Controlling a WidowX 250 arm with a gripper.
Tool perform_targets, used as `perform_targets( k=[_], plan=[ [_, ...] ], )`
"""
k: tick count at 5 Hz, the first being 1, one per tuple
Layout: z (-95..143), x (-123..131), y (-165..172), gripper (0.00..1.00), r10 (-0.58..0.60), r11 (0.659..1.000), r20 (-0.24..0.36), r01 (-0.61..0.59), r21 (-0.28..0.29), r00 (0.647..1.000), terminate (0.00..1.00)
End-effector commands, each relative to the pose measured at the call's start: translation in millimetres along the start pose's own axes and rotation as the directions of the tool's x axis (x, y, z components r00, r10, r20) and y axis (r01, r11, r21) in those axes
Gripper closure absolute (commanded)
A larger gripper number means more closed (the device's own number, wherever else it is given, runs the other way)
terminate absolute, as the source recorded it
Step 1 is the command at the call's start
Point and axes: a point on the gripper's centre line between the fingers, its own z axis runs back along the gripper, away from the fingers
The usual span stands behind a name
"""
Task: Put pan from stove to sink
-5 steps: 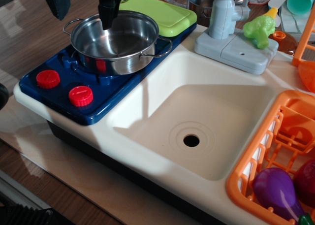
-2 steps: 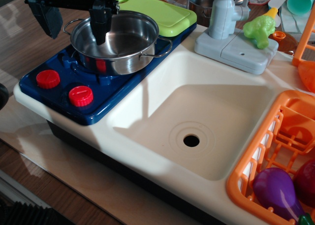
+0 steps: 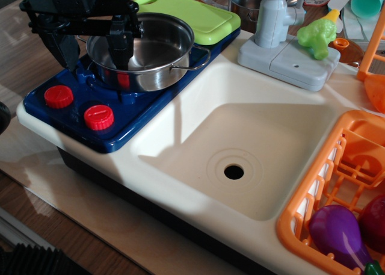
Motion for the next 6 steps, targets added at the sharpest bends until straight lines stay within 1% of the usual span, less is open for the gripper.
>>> perform_targets(
  k=[1, 2, 3, 4, 5, 6],
  plan=[
    [1.8, 5.9, 0.1, 1.00, -0.001, 1.000, 0.028, 0.001, -0.006, 1.000, 0.00],
    [6.7, 5.1, -5.5, 1.00, -0.001, 1.000, 0.039, 0.000, 0.016, 0.999, 0.00],
    [11.8, 4.4, -18.5, 1.00, -0.016, 1.000, 0.053, 0.016, 0.011, 0.998, 0.00],
    [21.7, 0.9, -42.8, 1.00, -0.058, 0.998, 0.086, 0.056, 0.028, 0.995, 0.00],
    [29.3, -5.2, -67.8, 1.00, -0.058, 0.997, 0.096, 0.054, 0.047, 0.994, 0.00],
    [30.6, -15.1, -92.1, 1.00, -0.021, 0.998, 0.111, 0.014, 0.060, 0.994, 0.00]
  ],
)
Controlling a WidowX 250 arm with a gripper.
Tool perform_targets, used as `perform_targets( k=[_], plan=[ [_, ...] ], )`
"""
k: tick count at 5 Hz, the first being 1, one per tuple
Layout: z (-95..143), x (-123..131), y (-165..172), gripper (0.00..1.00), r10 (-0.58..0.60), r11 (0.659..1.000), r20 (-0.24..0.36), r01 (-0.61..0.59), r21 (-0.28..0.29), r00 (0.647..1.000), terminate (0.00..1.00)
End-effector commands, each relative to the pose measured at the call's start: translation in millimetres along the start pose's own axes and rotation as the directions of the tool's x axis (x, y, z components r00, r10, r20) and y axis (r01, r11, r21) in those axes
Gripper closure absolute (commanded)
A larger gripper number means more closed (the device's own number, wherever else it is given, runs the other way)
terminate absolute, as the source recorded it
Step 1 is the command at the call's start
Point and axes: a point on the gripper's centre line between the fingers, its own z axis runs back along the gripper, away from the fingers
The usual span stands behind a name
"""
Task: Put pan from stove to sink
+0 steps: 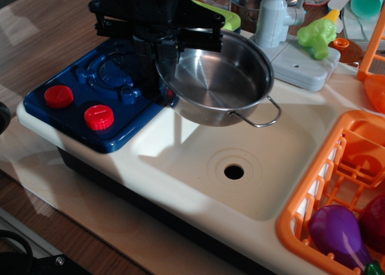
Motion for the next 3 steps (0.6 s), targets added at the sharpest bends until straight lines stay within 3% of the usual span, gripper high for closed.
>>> perform_targets(
  k=[1, 2, 3],
  plan=[
    [14.3, 4.3, -23.5, 1.00, 0.041, 0.999, 0.054, -0.040, -0.018, 0.998, 0.00],
    [11.1, 1.3, -24.8, 0.00, 0.026, 0.999, 0.063, -0.023, -0.048, 0.998, 0.00],
    [4.5, -4.3, -22.9, 0.00, -0.021, 0.997, 0.123, 0.030, -0.073, 0.992, 1.00]
  ],
)
